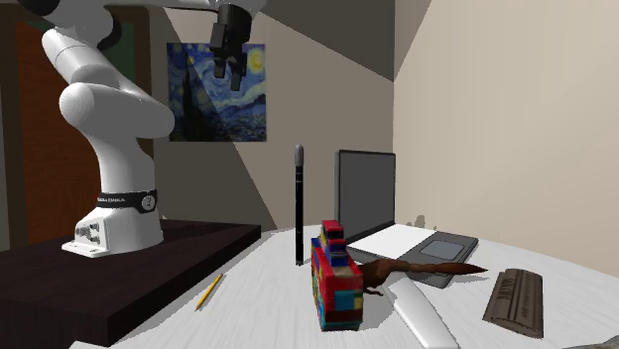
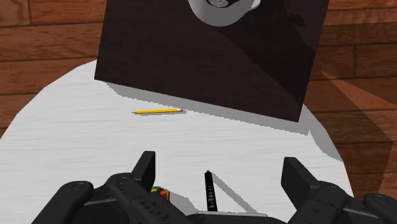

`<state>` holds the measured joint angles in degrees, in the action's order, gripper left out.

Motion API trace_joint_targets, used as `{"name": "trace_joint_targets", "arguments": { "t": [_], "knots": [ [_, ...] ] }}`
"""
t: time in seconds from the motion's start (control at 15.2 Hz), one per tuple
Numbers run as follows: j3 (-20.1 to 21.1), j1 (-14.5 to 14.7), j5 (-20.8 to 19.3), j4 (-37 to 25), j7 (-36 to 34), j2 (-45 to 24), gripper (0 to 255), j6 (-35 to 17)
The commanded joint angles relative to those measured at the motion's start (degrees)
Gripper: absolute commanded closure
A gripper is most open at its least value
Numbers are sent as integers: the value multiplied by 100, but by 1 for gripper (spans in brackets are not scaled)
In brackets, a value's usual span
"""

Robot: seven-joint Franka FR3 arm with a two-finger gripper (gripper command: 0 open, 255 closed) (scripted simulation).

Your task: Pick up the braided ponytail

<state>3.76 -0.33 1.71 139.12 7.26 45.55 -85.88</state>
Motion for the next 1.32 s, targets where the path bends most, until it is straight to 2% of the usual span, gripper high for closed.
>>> {"name": "trace_joint_targets", "arguments": {
  "t": [0.0, 0.59, 1.25],
  "knots": [
    [0, 0, 0, 0, 0, 0, 0, 0],
    [-10, -68, -202, -283, 220, -1887, 0, -1471],
    [2, -125, -476, -1345, 341, -4186, 0, -2559]
  ]
}}
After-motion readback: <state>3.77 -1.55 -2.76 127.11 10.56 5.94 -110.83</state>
